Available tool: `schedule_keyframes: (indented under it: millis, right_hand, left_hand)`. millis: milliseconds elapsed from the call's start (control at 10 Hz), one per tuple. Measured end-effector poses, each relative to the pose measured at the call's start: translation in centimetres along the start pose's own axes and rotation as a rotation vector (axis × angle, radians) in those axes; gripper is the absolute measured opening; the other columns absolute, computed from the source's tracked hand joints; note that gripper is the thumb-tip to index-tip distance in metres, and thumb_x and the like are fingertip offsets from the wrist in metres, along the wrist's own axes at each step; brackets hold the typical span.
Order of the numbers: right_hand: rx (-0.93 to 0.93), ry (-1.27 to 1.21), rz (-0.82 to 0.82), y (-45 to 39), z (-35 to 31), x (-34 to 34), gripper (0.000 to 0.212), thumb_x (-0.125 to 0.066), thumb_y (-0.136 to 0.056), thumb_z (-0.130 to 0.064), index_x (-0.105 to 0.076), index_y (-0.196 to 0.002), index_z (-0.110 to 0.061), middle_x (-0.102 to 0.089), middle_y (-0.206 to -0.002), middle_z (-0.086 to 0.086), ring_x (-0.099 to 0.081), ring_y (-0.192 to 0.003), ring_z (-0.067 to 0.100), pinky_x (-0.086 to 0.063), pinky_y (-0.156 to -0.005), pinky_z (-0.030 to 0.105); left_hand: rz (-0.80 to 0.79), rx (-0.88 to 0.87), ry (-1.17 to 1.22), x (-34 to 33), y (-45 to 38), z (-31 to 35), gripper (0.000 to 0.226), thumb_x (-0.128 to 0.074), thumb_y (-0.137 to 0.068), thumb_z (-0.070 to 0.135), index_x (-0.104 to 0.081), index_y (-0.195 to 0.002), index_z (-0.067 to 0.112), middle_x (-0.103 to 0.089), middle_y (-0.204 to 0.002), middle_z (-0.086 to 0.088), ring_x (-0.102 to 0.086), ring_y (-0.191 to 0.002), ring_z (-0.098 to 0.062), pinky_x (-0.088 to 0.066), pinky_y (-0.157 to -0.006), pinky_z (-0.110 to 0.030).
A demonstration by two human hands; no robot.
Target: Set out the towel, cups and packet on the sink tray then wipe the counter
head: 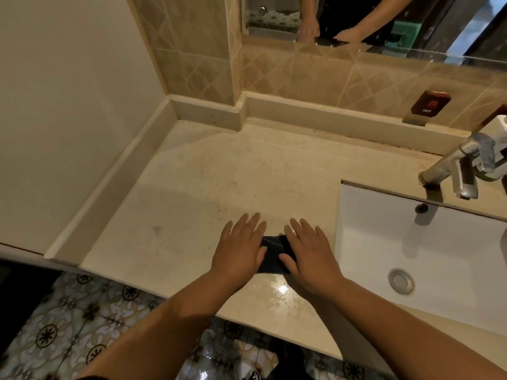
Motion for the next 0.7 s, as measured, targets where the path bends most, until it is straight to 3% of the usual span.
schedule_keyframes:
  millis: [100,400,500,600,700]
  right_hand:
    - [0.063,0.068,-0.122,1.0,-0.8,-2.7,0.069,-0.021,-0.099,-0.054,-0.016,-0.154,-0.012,-0.012,-0.162,0.009,-0.004,-0.15,0.029,0.003,-0.119,0.05]
    - [0.057,0.11,-0.248,1.3,-0.3,-4.1,0.076,-0.007,-0.096,-0.063,-0.003,-0.155,-0.016,-0.004,-0.164,0.006,0.004,-0.15,0.024,0.011,-0.118,0.051]
    - [0.027,0.092,-0.302,1.1,-0.5,-2.9,0.077,-0.009,-0.094,-0.064,-0.01,-0.155,-0.016,-0.012,-0.163,0.006,-0.005,-0.15,0.025,0.004,-0.118,0.053]
    - [0.045,0.112,-0.386,-0.2,-1.2,-0.2,0.063,-0.025,-0.096,-0.059,-0.042,-0.139,-0.016,-0.048,-0.141,0.007,-0.04,-0.129,0.028,-0.024,-0.107,0.051]
    - [0.02,0.118,-0.589,-2.2,-1.6,2.8,0.044,-0.037,-0.096,-0.054,-0.056,-0.111,-0.018,-0.061,-0.116,0.006,-0.054,-0.104,0.03,-0.038,-0.094,0.044]
  left_hand:
    - [-0.174,-0.104,-0.106,-2.8,1.8,0.1,0.065,-0.011,-0.099,0.051,-0.009,-0.155,0.018,-0.004,-0.164,-0.003,-0.001,-0.15,-0.026,0.002,-0.118,-0.052]
    - [-0.266,-0.055,-0.129,-4.3,2.6,-0.7,0.069,0.0,-0.096,0.057,0.008,-0.154,0.02,0.013,-0.162,0.0,0.014,-0.149,-0.02,0.013,-0.116,-0.049]
    - [-0.267,0.005,-0.055,-2.9,2.7,-0.8,0.07,-0.003,-0.096,0.059,0.007,-0.154,0.021,0.014,-0.162,0.001,0.016,-0.148,-0.017,0.012,-0.118,-0.047]
    - [-0.254,0.074,-0.006,0.0,1.8,-1.5,0.069,-0.012,-0.098,0.058,0.002,-0.155,0.021,0.011,-0.163,0.001,0.011,-0.149,-0.018,0.008,-0.118,-0.045]
    - [-0.304,0.119,-0.01,3.2,0.5,-2.5,0.07,-0.02,-0.099,0.056,0.0,-0.155,0.02,0.008,-0.164,-0.001,0.009,-0.15,-0.02,0.002,-0.119,-0.047]
Point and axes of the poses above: each hand's wrist, its own y-axis away from the middle knuckle, its own x-axis out of the back of the hand, z = x × y, the point moved 7 cm from there along -y, towards the middle knuckle
